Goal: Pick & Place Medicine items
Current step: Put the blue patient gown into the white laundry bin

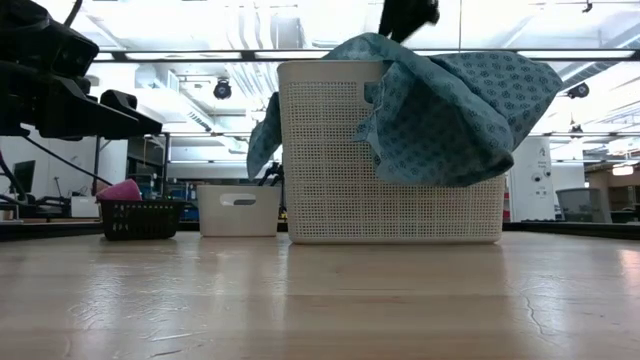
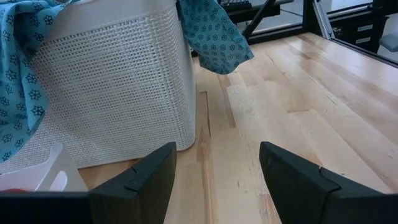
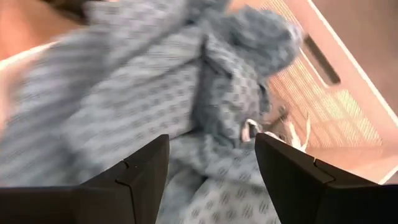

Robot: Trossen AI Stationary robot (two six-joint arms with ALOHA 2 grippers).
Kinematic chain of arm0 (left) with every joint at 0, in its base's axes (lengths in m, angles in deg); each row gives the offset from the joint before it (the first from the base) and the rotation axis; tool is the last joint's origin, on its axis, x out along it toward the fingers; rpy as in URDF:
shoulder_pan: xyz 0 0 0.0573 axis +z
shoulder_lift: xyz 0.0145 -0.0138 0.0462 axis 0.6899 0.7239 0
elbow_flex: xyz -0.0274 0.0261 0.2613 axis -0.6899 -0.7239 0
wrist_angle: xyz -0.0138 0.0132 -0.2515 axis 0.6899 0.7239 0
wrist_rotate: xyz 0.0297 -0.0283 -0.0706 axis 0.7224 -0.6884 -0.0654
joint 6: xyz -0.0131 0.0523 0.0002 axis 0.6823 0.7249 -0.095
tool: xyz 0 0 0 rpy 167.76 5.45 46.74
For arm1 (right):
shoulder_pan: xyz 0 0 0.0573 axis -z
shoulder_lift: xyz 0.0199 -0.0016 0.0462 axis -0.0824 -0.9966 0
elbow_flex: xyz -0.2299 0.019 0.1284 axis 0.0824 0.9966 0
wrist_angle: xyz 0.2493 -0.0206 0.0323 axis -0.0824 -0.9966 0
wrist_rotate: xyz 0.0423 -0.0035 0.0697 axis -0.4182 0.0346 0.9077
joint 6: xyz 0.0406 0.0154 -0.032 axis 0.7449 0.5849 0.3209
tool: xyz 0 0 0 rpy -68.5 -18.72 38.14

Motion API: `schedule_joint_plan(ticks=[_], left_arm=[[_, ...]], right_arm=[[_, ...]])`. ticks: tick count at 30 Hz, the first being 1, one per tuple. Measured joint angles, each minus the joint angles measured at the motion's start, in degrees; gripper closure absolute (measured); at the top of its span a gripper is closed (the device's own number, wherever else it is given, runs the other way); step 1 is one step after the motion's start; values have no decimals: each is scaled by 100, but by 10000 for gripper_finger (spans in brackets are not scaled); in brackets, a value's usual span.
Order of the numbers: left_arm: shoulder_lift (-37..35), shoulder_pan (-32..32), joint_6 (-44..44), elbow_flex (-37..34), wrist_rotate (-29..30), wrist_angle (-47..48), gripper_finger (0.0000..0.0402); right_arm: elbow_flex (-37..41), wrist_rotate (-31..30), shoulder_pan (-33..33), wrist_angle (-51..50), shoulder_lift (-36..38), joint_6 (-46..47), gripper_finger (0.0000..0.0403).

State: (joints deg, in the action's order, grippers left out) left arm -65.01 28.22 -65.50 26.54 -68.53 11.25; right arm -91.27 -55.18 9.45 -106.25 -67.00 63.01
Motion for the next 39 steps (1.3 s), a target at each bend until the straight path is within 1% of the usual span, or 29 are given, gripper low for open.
schedule_joint_plan(ticks=[4,8,12,14,16,20,22,24,27,29,32,36,39], left_arm=[[1,-1,0,0,1,0,165],[2,-2,0,0,0,-1,165],[2,-2,0,0,2,1,165],[2,-2,0,0,2,-1,165],[2,-1,0,0,2,0,165],[-1,-2,0,0,2,1,165],[-1,1,0,0,0,0,165],[0,-1,0,0,1,0,165],[1,1,0,0,2,-1,165],[2,1,0,0,2,1,165],[2,0,0,0,0,1,165],[-1,0,0,0,0,1,165],[2,-1,0,0,2,-1,165]], right_arm=[[161,-11,-668,-2,487,-237,174],[566,-114,-1440,40,858,259,178],[1287,-966,-2271,43,1162,1173,174],[1697,-1377,-2694,50,1266,1805,171],[2111,-1975,-3143,56,1334,2634,168],[2880,-3417,-3969,26,1435,4684,163],[3208,-3844,-4269,26,1441,5442,163],[3497,-4033,-4534,35,1452,5946,165],[3849,-4081,-4808,38,1465,6412,169],[4060,-4272,-5005,39,1462,6781,171],[4323,-4783,-5314,83,1463,7126,172],[4666,-5000,-5720,90,1463,7453,172],[4974,-5341,-6065,121,1462,7811,172]])
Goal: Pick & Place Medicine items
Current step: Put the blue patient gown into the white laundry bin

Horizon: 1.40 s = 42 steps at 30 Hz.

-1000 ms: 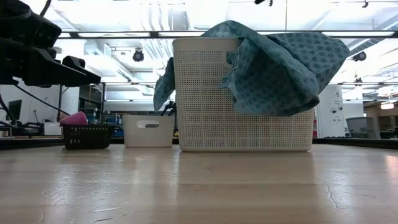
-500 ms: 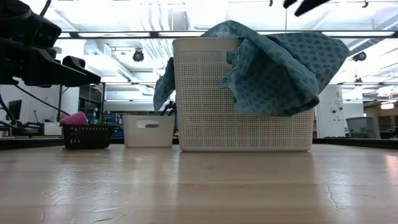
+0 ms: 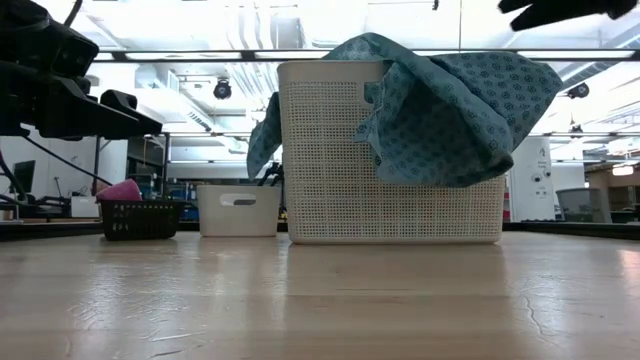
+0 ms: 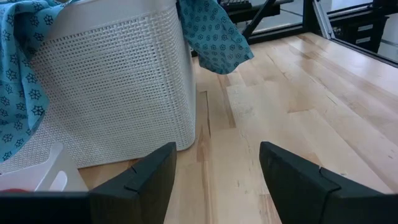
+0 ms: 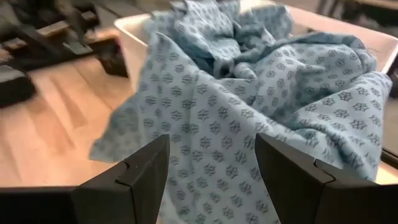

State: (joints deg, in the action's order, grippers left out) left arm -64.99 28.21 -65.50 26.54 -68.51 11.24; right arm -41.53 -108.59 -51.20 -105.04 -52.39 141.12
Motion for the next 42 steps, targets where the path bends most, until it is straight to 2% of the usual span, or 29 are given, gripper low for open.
schedule_joint_plan(ticks=[6,11,19,28,35,42], left_arm=[[-2,2,-2,0,0,2,165],[-2,0,0,0,-2,0,165],[-2,1,0,0,-1,-1,165],[-2,0,-1,0,-1,1,165],[-2,1,0,0,-1,1,165],[-2,-1,0,0,0,0,165]], right_arm=[[808,-804,-721,210,1,785,172],[1492,-968,-1059,227,1,1863,172],[1977,-909,-1229,256,0,2679,172],[2015,-6,-1214,239,-1,3861,172],[2332,40,-956,19,0,4691,172],[2683,-337,-770,81,149,4736,172]])
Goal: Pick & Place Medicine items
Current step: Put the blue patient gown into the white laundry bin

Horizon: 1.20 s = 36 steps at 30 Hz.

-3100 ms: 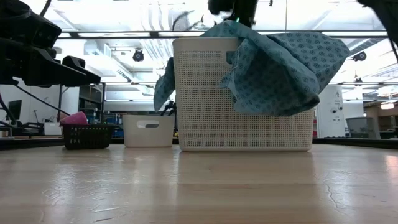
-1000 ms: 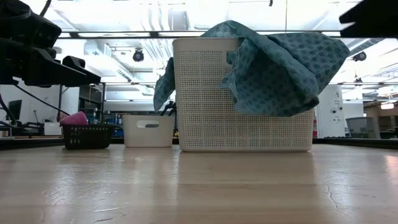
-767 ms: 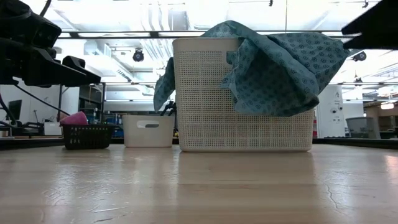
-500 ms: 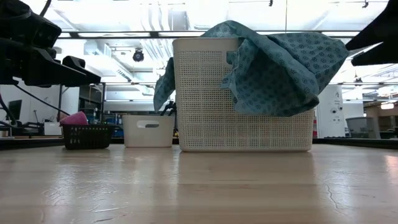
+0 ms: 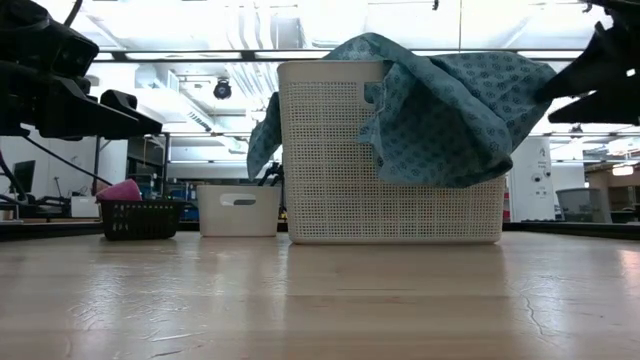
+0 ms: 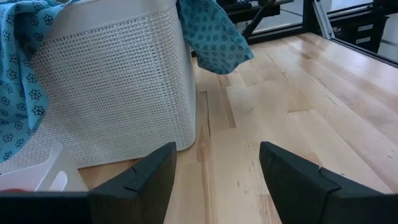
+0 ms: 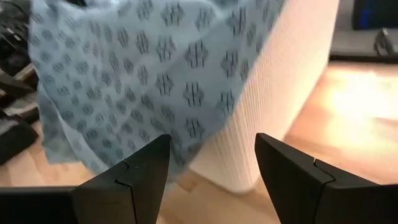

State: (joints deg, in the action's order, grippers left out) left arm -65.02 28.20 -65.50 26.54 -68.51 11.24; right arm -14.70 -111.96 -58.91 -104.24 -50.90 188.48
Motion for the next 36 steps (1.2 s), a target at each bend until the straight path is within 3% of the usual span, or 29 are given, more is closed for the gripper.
schedule_joint_plan(ticks=[12,19,36], left_arm=[[0,0,0,0,0,2,165],[0,0,0,0,-2,0,165],[0,2,-1,0,0,0,165]], right_arm=[[123,-851,66,114,11,-25,172],[123,-929,210,185,11,-53,184],[-35,-930,230,352,83,-416,348]])
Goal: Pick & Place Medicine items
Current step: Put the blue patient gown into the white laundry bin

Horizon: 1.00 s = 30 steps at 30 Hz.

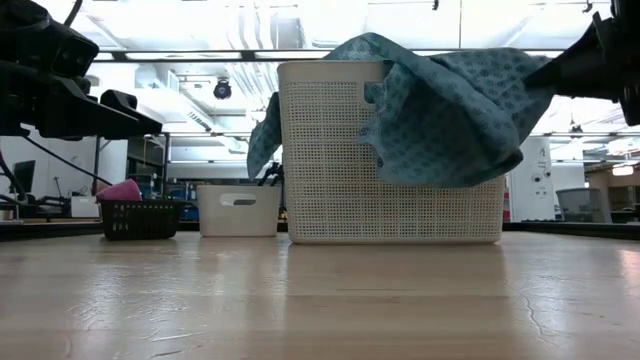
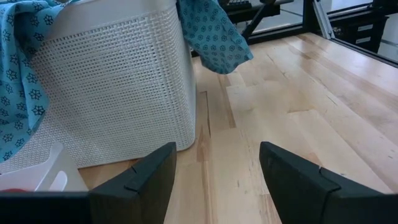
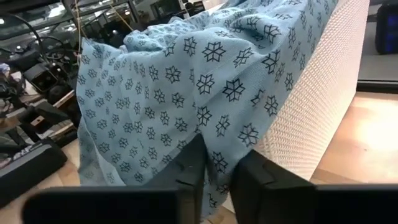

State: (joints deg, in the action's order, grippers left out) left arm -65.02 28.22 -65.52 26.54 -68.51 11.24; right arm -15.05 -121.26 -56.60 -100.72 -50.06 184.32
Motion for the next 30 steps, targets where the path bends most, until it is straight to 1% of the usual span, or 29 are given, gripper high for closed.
schedule_joint_plan(ticks=[3,5,8,14,18,21,25,27,30], left_arm=[[0,-2,1,0,-2,1,165],[0,-2,1,0,-2,-1,165],[1,0,1,0,0,0,165],[0,0,1,0,-2,-1,165],[2,-1,1,0,-1,1,165],[1,-2,1,0,-1,-1,165],[0,-2,1,0,-2,0,165],[0,-2,1,0,-2,0,165],[2,-2,0,0,-1,1,165]], right_arm=[[-51,-14,2,-9,95,0,379],[-95,-201,4,-17,170,-74,390],[-230,-482,4,-27,349,-385,394],[-634,-498,51,-24,901,-1433,394],[-927,-451,256,-23,1334,-2213,394],[-1154,-357,523,-26,1649,-2888,394],[-1559,373,1134,-17,2051,-3936,394],[-1753,631,1510,-15,2184,-4346,394],[-2096,705,2017,-4,2292,-5058,394]])
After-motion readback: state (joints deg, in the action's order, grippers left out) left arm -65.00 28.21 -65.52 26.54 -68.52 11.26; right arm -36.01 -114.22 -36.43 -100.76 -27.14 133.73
